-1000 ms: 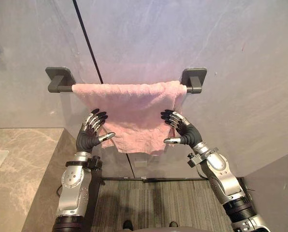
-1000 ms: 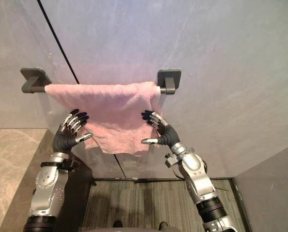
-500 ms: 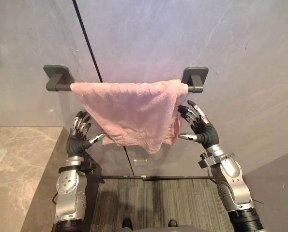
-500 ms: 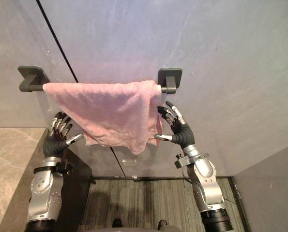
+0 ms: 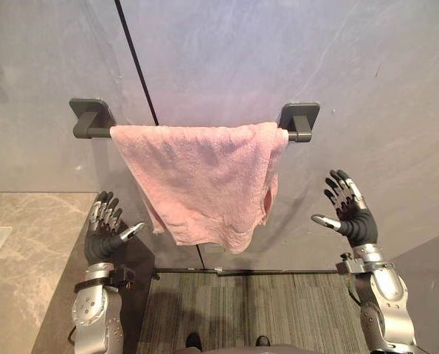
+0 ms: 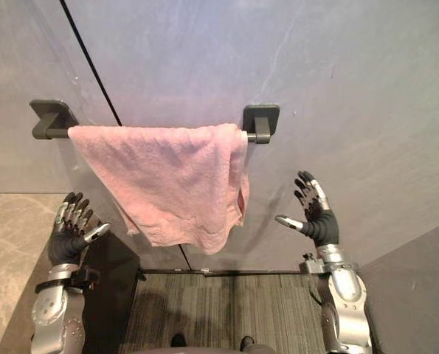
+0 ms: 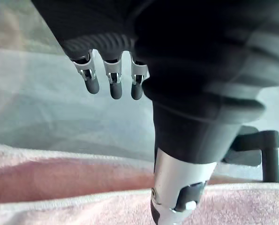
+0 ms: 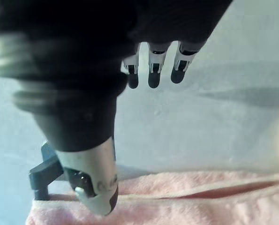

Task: Organize washtable

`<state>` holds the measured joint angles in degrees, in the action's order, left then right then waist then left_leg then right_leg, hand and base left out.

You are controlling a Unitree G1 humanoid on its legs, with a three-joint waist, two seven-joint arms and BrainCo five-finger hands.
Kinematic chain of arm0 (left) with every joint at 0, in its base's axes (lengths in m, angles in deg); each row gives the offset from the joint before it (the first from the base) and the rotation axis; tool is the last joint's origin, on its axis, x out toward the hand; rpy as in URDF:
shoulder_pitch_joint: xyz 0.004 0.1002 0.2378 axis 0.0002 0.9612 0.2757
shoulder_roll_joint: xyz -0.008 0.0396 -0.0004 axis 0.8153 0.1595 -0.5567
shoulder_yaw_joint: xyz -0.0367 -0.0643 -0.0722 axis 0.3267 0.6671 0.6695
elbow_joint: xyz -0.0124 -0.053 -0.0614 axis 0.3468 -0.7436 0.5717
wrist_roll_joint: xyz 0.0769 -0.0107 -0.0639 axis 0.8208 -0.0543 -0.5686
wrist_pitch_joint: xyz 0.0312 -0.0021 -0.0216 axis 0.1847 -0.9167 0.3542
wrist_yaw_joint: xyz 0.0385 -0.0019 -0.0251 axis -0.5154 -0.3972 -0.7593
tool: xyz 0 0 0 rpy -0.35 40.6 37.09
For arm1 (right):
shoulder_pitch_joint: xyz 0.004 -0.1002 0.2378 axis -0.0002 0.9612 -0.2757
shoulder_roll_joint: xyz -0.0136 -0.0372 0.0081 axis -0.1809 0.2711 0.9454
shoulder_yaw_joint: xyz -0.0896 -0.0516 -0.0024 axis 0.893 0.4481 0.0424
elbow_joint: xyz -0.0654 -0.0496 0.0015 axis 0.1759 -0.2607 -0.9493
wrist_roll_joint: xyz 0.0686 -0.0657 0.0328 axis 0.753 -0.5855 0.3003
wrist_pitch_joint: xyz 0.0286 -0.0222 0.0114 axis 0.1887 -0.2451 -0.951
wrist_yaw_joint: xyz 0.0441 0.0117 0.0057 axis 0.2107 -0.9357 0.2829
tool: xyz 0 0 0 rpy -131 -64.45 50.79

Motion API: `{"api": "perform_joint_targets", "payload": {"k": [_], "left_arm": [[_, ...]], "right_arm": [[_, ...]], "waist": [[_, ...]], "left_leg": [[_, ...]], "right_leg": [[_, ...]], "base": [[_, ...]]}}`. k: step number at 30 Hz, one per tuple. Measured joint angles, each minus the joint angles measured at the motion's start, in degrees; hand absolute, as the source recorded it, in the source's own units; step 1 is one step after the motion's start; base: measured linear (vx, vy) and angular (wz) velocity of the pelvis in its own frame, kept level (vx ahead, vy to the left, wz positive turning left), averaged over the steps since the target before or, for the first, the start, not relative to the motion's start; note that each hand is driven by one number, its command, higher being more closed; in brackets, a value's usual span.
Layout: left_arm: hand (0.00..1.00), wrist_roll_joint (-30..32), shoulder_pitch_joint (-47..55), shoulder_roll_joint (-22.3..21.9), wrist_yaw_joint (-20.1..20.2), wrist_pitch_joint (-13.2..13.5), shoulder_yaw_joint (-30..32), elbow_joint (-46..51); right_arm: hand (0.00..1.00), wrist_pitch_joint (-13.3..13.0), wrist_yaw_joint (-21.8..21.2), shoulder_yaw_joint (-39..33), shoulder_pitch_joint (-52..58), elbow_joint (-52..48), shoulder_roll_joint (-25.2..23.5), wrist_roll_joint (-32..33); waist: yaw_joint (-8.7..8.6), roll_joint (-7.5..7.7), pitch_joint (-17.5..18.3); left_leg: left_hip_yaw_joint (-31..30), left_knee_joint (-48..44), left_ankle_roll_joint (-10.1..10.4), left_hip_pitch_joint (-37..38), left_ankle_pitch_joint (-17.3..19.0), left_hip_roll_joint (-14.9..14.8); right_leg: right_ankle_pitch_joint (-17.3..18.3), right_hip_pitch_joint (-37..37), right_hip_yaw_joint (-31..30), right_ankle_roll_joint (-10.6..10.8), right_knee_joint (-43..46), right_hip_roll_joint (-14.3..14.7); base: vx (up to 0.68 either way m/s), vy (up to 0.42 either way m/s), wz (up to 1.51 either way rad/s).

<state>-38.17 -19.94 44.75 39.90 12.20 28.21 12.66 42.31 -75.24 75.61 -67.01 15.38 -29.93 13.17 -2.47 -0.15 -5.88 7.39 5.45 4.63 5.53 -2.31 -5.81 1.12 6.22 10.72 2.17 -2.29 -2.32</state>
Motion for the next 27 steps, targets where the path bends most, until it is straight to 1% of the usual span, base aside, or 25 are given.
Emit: {"api": "perform_joint_targets", "payload": {"k": [4, 6, 8, 9, 12, 17, 18, 20, 22, 27], "left_arm": [[0.00, 0.0, 2.0, -0.3, 0.2, 0.0, 0.6, -1.1], [0.00, 0.0, 2.2, -0.3, 0.3, 0.0, 0.6, -4.0], [0.00, 0.1, 2.3, -0.3, 0.3, -0.1, 0.4, -8.4], [0.00, 0.1, 2.4, -0.3, 0.2, -0.5, 0.3, -11.8], [0.00, 0.3, 2.7, -0.3, 0.1, -1.4, 0.2, -16.6], [0.00, 2.8, 2.7, -0.1, -0.2, -2.3, -1.4, -24.6], [0.00, 4.3, 2.7, -0.1, -0.3, -2.4, -2.0, -27.1], [0.00, 4.9, 2.7, -0.1, -0.6, -2.5, -2.4, -29.5], [0.00, 6.8, 2.6, -0.1, -1.5, -2.5, -2.8, -32.5], [0.00, 10.9, 2.6, 0.2, -1.9, -3.1, -4.1, -39.5]], "right_arm": [[0.00, 0.0, 0.4, -2.1, 1.7, 4.5, -0.1, -4.5], [0.00, 0.0, 1.3, -2.2, 2.1, 7.6, -0.1, -6.5], [0.00, -0.2, 2.3, -2.0, 2.2, 12.9, -0.3, -8.3], [0.00, -0.1, 3.0, -2.0, 2.3, 17.3, -0.3, -9.4], [0.00, 0.4, 4.2, -1.0, 2.6, 23.2, -0.3, -10.5], [0.00, 0.6, 5.5, 2.7, 3.0, 30.9, -0.5, -14.4], [0.00, 1.1, 6.1, 3.1, 2.9, 33.6, -0.6, -15.6], [0.00, 1.6, 6.3, 3.2, 3.1, 35.8, -0.7, -16.4], [0.00, 1.8, 6.4, 3.2, 3.2, 38.3, -0.7, -17.2], [0.00, 2.4, 6.4, 3.4, 3.5, 44.0, -0.7, -18.0]], "waist": [[-0.05, 0.31, 0.0], [-0.11, 0.35, 0.0], [-0.07, 0.36, 0.0], [-0.07, 0.37, 0.0], [0.02, 0.39, 0.0], [0.13, 0.40, 0.0], [0.16, 0.40, 0.0], [0.15, 0.37, 0.1], [0.13, 0.23, 0.2], [0.11, 0.11, 0.3]], "left_leg": [[-0.6, 0.0, 0.0, 0.0, 0.0, 0.1], [-1.0, 0.0, 0.0, 0.1, 0.0, 0.3], [-1.2, 0.0, 0.0, 0.1, 0.0, 0.4], [-1.4, 0.0, 0.0, 0.1, 0.0, 0.7], [-1.4, 0.0, -0.1, 0.1, 0.0, 0.8], [-0.9, 0.0, -0.1, 0.6, 0.0, 0.8], [-0.8, 0.0, -0.1, 1.0, 0.0, 0.8], [-0.7, 0.0, -0.1, 1.3, 0.0, 0.8], [-0.6, 0.0, -0.1, 1.4, 0.0, 0.8], [-0.2, 0.1, -0.1, 1.6, 0.0, 0.8]], "right_leg": [[0.2, 0.2, 0.3, 0.1, 0.0, -0.1], [0.3, 0.5, 0.6, 0.1, 0.0, -0.3], [0.4, 0.6, 0.9, 0.2, 0.1, -0.5], [0.4, 0.6, 1.2, 0.3, 0.2, -0.7], [0.5, 0.6, 1.2, 0.5, 0.3, -0.9], [0.9, 0.6, 0.9, 0.5, 1.5, -1.0], [1.4, 0.5, 0.7, 0.5, 2.3, -1.1], [1.5, 0.5, 0.6, 0.5, 2.5, -1.5], [1.5, 0.4, 0.4, 0.5, 2.6, -1.5], [1.5, 0.4, 0.2, 0.5, 2.8, -1.5]], "base": [[-0.02, 0.002, 0.09], [-0.01, 0.005, 0.08], [-0.01, 0.013, 0.07], [-0.01, 0.013, 0.08], [0.00, 0.006, 0.02], [-0.02, 0.002, -0.04], [-0.04, 0.003, -0.01], [-0.06, 0.019, -0.03], [-0.05, 0.012, -0.04], [-0.03, 0.002, -0.02]]}}
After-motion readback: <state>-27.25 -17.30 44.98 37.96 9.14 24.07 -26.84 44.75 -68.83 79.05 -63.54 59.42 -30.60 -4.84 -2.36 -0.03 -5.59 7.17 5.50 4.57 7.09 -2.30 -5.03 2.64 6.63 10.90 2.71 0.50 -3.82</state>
